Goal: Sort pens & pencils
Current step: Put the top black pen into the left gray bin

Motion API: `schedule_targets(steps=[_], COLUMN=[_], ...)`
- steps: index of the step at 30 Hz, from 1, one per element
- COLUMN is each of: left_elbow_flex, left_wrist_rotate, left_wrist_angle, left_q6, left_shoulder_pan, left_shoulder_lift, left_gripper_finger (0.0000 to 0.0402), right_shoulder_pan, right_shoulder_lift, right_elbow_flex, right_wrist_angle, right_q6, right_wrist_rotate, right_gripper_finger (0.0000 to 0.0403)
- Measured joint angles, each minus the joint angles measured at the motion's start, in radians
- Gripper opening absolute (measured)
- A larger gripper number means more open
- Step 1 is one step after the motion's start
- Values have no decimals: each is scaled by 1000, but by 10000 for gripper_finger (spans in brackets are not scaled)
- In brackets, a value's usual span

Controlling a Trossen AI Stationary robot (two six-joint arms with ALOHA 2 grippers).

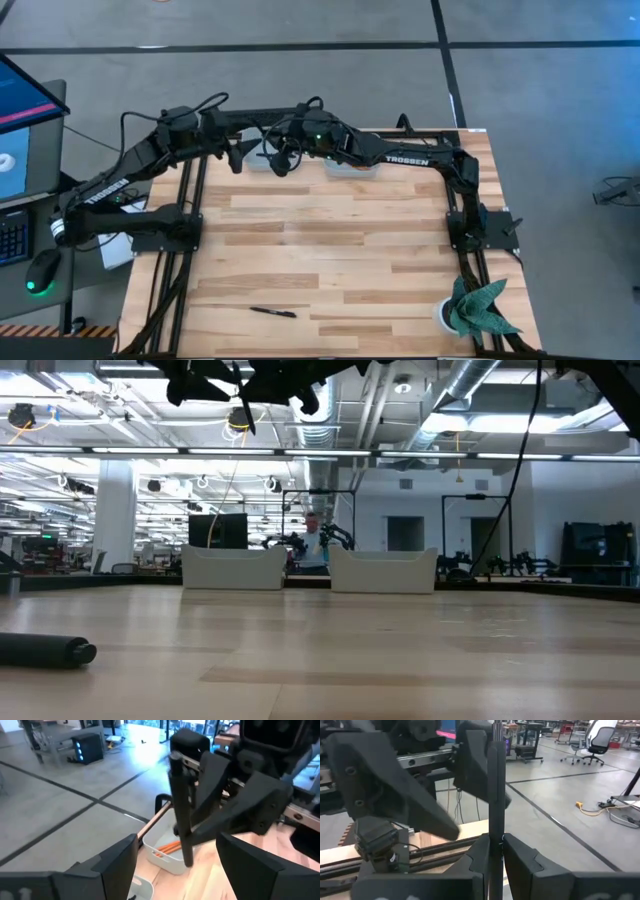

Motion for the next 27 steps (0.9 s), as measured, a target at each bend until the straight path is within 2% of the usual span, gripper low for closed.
schedule_targets(steps=[10,18,23,27], left_elbow_flex=[0,-5,-5,-5], left_wrist_rotate=[16,132,140,140], left_wrist_angle=[54,120,126,126], left_q6=[8,8,17,31], left_shoulder_pan=[0,1,0,0], left_shoulder_lift=[0,42,64,61], left_gripper_finger=[263,263,263,244], right_shoulder_pan=[12,25,28,27], right_shoulder_lift=[0,0,0,0], right_elbow_flex=[0,0,-1,-1], right_wrist_angle=[9,34,21,21], right_q6=[-1,-11,-45,-45], right_wrist_rotate=[0,4,11,7], right_gripper_finger=[68,68,68,68])
